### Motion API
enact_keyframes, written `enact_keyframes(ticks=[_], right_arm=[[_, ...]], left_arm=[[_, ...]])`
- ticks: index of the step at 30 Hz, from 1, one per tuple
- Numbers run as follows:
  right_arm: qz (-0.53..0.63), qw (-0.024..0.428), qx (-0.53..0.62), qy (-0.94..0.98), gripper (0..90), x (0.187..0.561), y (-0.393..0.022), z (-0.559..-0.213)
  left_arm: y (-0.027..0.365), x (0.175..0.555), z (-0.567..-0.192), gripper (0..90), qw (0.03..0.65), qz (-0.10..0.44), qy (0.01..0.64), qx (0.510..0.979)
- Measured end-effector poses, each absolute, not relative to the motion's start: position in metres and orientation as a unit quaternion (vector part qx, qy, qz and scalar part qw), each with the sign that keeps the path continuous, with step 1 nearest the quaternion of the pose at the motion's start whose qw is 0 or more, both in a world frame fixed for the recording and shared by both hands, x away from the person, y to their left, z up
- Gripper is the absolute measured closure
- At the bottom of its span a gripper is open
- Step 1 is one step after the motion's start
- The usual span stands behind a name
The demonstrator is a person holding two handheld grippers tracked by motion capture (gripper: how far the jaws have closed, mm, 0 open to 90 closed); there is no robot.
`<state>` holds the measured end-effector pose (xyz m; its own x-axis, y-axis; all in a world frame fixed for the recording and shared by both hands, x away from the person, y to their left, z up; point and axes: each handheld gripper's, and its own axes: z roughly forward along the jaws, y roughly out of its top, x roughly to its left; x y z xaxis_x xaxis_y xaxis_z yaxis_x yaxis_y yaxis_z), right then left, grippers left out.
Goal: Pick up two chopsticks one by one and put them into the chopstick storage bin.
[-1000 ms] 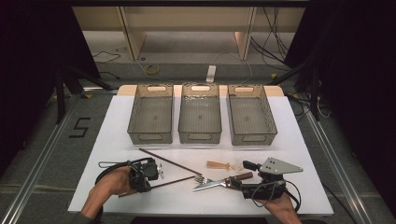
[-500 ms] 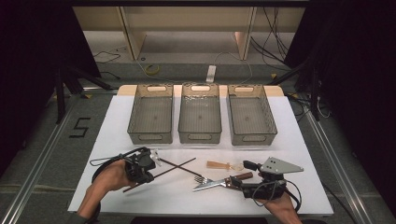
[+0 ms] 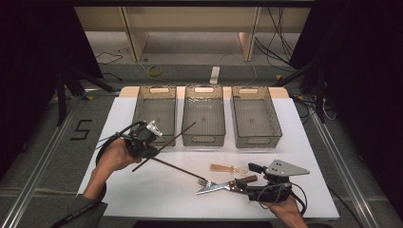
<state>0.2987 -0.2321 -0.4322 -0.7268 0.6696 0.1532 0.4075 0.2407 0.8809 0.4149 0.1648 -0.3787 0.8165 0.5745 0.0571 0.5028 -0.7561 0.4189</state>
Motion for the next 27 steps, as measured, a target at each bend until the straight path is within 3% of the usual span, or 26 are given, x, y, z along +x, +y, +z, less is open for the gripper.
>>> enact_keyframes(ticks=[9,27], right_arm=[[0.511,0.128,0.346,0.777,24.5,0.298,-0.232,-0.432],[0.512,0.124,0.345,0.777,24.4,0.298,-0.233,-0.432]], left_arm=[[0.174,0.45,-0.357,84.5,0.261,0.115,0.349,0.892],[0.194,0.508,-0.351,84.4,0.274,0.147,0.425,0.85]])
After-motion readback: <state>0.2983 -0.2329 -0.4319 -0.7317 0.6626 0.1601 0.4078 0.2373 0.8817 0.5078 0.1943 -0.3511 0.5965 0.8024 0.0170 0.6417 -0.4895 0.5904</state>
